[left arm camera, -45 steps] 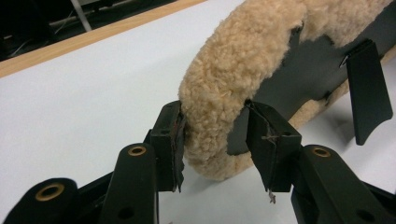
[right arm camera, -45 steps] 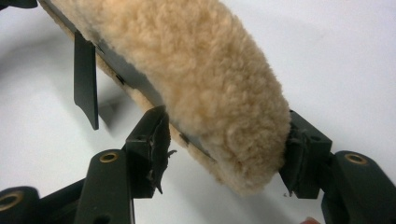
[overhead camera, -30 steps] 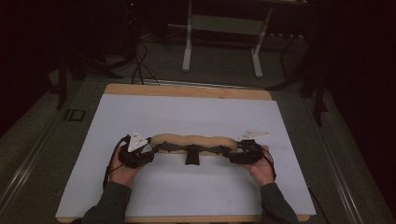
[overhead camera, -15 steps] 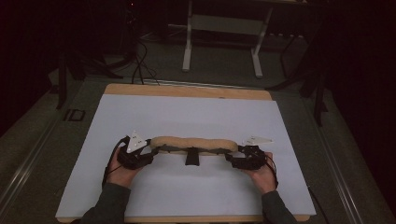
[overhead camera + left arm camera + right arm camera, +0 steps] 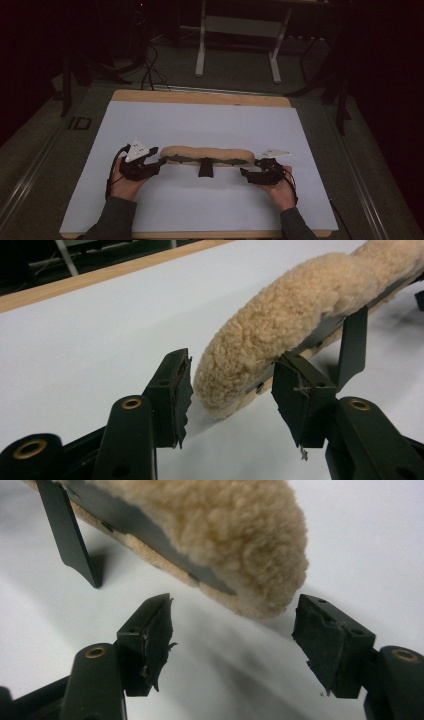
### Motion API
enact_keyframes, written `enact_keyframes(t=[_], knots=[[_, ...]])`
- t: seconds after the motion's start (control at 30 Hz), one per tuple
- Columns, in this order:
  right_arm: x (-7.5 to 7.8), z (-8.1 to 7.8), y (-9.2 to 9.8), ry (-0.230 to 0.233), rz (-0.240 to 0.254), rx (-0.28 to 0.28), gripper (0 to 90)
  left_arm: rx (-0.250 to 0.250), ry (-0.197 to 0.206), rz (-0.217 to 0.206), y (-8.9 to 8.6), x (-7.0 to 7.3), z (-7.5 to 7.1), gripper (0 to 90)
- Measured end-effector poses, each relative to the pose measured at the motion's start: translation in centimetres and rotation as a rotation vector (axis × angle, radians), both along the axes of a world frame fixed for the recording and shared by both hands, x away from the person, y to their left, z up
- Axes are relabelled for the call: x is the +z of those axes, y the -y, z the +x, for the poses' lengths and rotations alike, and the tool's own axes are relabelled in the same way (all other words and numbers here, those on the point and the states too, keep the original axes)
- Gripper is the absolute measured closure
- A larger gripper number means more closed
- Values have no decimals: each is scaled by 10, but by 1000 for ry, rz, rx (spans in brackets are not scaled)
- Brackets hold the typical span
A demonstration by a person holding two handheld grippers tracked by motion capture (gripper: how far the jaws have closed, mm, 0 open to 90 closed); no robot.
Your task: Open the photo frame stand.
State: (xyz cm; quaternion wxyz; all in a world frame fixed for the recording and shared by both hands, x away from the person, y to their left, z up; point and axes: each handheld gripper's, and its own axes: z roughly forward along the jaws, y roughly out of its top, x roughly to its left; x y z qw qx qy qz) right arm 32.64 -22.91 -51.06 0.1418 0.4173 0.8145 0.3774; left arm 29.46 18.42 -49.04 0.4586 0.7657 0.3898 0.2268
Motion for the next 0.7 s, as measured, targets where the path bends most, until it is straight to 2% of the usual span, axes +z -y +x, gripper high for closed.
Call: enact_keyframes(t=[0.13,0.17,0.33,0.6,0.7], knots=[[1,-1,0,-10,12,-4,322,-6,7,-9,-1,2,-1,494],[2,-3,1,-13,21,-6,328,-9,19,-36,-3,6,-1,494],[2,-3,1,-30,21,0,359,-9,31,-123,-10,12,-2,497],[1,-3,0,-64,16,26,403,8,36,-133,-13,15,2,531],[3,-4,1,-56,8,27,447,17,31,-133,-15,14,4,539]])
